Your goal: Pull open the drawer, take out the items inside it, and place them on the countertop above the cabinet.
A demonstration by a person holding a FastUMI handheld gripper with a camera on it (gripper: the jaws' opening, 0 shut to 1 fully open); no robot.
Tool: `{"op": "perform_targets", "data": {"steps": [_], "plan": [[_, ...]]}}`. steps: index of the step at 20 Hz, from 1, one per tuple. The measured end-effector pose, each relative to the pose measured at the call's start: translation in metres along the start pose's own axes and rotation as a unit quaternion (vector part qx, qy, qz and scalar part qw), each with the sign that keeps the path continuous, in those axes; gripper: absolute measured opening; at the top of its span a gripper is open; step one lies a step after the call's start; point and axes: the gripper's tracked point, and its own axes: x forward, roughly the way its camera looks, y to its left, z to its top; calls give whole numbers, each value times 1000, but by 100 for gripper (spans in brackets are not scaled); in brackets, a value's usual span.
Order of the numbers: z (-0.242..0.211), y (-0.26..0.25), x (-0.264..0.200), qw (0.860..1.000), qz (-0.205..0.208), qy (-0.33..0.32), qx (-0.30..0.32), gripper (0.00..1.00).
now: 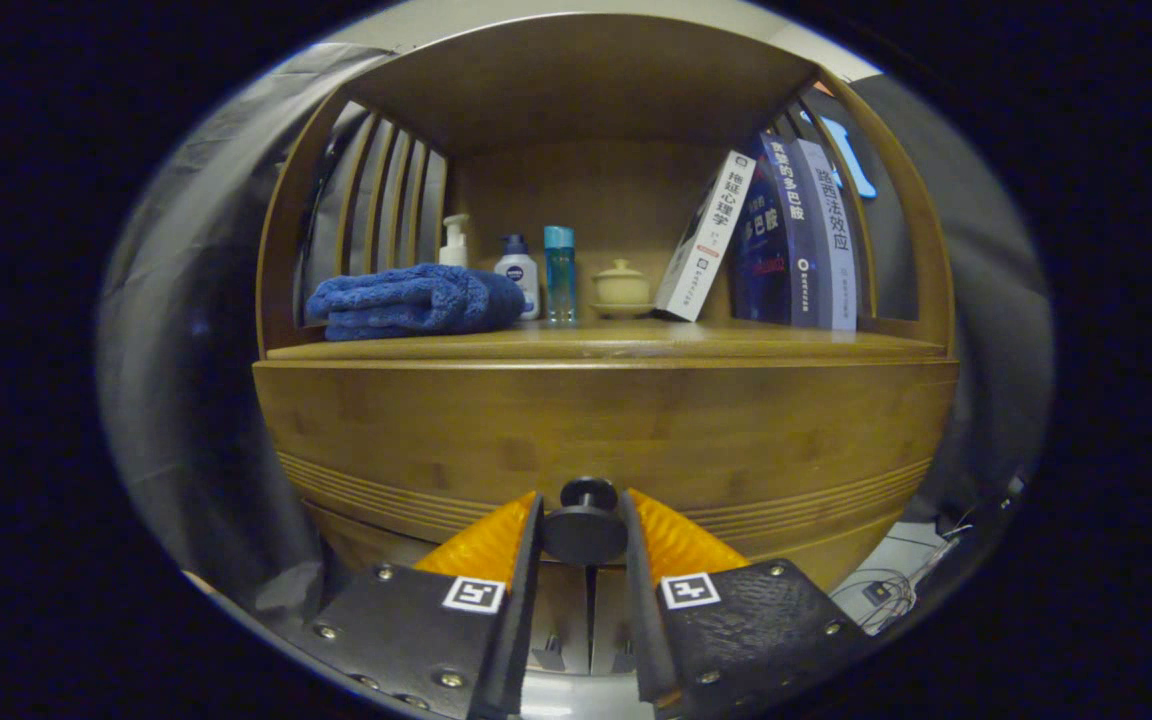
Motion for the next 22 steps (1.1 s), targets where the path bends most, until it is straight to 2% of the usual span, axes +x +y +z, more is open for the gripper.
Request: {"op": "perform_targets", "data": {"steps": [3,6,11,22], "plan": [[-1,-2,0,1000,-5,3,27,43],[-2,-2,1,1000,1,16,26,31],[-5,-3,-8,999,0,30,27,31],[-19,0,-101,999,0,37,28,31]]}}
